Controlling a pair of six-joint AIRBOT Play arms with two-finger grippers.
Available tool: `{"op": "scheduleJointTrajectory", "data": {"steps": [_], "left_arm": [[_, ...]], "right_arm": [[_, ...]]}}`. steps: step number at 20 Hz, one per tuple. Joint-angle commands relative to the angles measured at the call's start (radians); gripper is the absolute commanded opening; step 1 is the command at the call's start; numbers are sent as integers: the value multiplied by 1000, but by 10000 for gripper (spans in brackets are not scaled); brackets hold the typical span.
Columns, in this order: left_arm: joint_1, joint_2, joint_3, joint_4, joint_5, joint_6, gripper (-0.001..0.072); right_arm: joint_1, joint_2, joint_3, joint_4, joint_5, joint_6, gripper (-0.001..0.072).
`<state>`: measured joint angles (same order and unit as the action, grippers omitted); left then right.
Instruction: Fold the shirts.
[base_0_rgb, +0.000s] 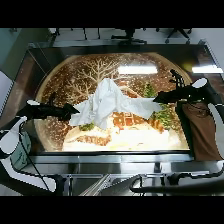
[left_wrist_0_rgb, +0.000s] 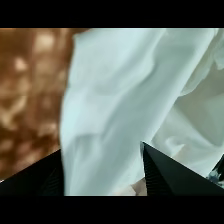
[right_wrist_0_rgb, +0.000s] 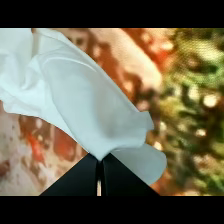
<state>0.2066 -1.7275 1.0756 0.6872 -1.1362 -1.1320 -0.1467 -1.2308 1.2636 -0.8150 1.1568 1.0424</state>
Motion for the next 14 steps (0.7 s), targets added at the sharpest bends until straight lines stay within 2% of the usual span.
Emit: {"op": "scheduleJointTrajectory", "data": {"steps": [1, 2, 4, 7, 10, 12, 14], "left_arm": [[-58, -55, 66, -10, -51, 6, 361], [-73, -59, 102, -6, -97, 16, 2], [-96, -40, 182, -9, -175, 4, 9], [-105, 106, 367, -31, -255, -31, 9], [-58, 320, 657, -211, -262, -60, 10], [-21, 435, 886, -251, -233, -85, 10], [33, 533, 1089, -217, -195, -112, 9]], "right_arm": [[1, 0, 0, 12, 1, 0, 15], [0, 0, 0, 28, 3, -2, 15], [-2, 11, 2, 109, 2, -39, 15], [-34, 76, 98, 321, 5, -103, 15], [-93, 187, 310, 518, 36, -135, 15], [-117, 280, 454, 566, 31, -169, 16], [-141, 381, 577, 549, 2, -188, 16]]}}
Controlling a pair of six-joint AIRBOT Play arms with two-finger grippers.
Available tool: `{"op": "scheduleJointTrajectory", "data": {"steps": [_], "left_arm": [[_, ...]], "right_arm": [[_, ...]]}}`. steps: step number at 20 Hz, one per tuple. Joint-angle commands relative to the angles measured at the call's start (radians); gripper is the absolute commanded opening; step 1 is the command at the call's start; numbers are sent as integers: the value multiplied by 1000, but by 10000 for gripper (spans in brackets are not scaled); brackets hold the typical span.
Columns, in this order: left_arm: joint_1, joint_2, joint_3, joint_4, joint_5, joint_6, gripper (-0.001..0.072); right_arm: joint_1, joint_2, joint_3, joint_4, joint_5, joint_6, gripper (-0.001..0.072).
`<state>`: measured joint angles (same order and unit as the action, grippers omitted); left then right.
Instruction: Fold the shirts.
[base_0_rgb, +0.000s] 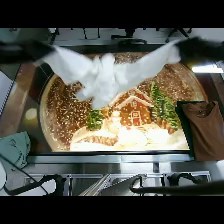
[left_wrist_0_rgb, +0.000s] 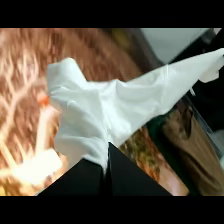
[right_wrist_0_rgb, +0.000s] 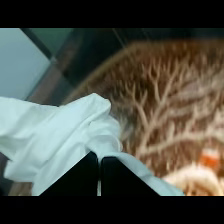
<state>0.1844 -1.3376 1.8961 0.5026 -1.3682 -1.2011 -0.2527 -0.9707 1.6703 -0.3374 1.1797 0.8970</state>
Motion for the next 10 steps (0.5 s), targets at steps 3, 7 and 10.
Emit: {"op": "scheduleJointTrajectory", "data": {"steps": [3, 7, 10], "left_arm": [[212, 360, 266, 126, 185, -49, 9], [513, 674, -165, 383, 393, -76, 9], [492, 727, -442, 66, 377, 56, 9]], "right_arm": [[-94, 291, 256, -148, -174, -39, 15], [-136, 430, 251, -572, -249, 155, 15], [-136, 356, 214, -490, -72, 146, 15]]}}
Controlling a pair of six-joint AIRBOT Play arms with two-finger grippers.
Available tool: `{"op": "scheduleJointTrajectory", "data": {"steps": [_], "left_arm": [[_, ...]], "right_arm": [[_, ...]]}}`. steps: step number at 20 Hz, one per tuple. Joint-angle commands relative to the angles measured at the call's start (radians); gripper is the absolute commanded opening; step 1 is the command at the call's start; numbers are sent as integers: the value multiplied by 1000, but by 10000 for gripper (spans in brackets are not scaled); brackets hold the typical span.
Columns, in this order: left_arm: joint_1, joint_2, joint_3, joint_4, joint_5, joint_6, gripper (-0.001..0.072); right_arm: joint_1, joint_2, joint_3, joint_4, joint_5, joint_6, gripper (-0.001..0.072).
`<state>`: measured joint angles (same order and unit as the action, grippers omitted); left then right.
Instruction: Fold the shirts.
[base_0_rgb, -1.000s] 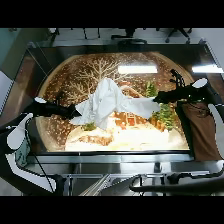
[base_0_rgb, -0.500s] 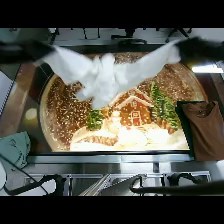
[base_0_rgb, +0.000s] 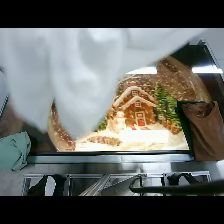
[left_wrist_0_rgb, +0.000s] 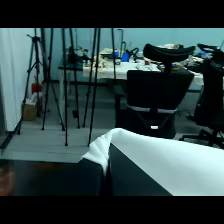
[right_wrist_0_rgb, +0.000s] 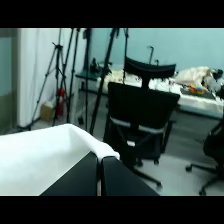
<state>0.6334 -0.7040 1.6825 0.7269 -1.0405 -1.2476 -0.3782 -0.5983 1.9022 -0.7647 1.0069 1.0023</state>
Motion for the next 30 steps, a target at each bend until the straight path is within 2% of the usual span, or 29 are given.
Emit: {"op": "scheduleJointTrajectory", "data": {"steps": [1, 2, 4, 6, 8, 14, 20, 21, 22, 23, 26, 27, 30], "left_arm": [[-2, 75, -306, -230, 26, 177, 10], [-60, 40, -363, -229, 7, 210, 9], [-181, -72, -455, -132, -27, 259, 10], [-278, -200, -529, -99, -1, 296, 10], [-345, -335, -541, -100, 57, 307, 10], [-431, -635, -356, -97, 61, 331, 10], [-512, -919, -193, -97, 134, 314, 12], [-518, -956, -167, -97, 126, 295, 92], [-516, -989, -135, -97, 101, 241, 502], [-503, -1014, -96, -96, 40, 175, 689], [-453, -1028, -20, -16, -210, 19, 686], [-444, -1011, -25, 50, -290, -34, 645], [-450, -875, -211, 203, -431, -132, 649]], "right_arm": [[-11, -64, -59, -3, 168, 39, 15], [-11, -115, -113, 77, 223, 14, 15], [-10, -228, -267, 241, 279, -62, 15], [5, -330, -412, 315, 277, -137, 15], [7, -412, -465, 335, 273, -151, 15], [14, -579, -467, 344, 216, -185, 15], [98, -808, -467, 339, 8, -196, 16], [109, -843, -467, 339, -16, -195, 16], [114, -870, -467, 339, -19, -195, 16], [114, -894, -467, 340, -14, -195, 16], [112, -922, -467, 330, -9, -195, 16], [111, -922, -467, 326, -16, -196, 16], [112, -922, -467, 308, -18, -195, 16]]}}
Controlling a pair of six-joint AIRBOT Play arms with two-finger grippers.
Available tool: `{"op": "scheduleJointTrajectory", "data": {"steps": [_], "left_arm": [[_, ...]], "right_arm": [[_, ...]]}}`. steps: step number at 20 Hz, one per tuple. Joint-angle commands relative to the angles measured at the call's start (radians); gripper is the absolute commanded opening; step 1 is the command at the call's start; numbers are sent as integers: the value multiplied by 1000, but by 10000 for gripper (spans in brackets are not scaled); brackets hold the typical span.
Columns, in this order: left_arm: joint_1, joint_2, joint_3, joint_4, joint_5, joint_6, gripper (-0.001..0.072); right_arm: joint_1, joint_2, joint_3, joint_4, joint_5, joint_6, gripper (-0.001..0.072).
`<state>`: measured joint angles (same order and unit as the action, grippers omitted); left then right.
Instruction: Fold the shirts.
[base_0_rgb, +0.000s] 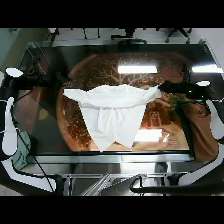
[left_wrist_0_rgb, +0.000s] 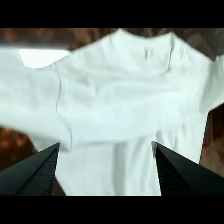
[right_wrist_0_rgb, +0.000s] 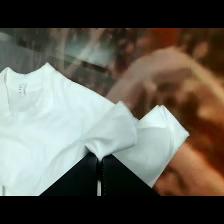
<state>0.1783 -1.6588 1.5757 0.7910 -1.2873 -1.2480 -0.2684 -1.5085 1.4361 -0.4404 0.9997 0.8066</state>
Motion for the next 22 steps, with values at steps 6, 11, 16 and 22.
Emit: {"op": "scheduleJointTrajectory", "data": {"steps": [6, 11, 16, 22], "left_arm": [[-154, 399, -823, 123, 5, -175, 649], [-393, 485, -1149, -66, 414, -174, 649], [-609, 475, -1176, -240, 752, -138, 648], [-531, 266, -937, -219, 649, 50, 12]], "right_arm": [[4, -11, 0, -15, 0, 0, 16], [4, -11, 0, -8, 14, 0, 16], [4, -11, 0, -7, 51, 0, 16], [-11, 23, 0, -30, 159, 1, 15]]}}
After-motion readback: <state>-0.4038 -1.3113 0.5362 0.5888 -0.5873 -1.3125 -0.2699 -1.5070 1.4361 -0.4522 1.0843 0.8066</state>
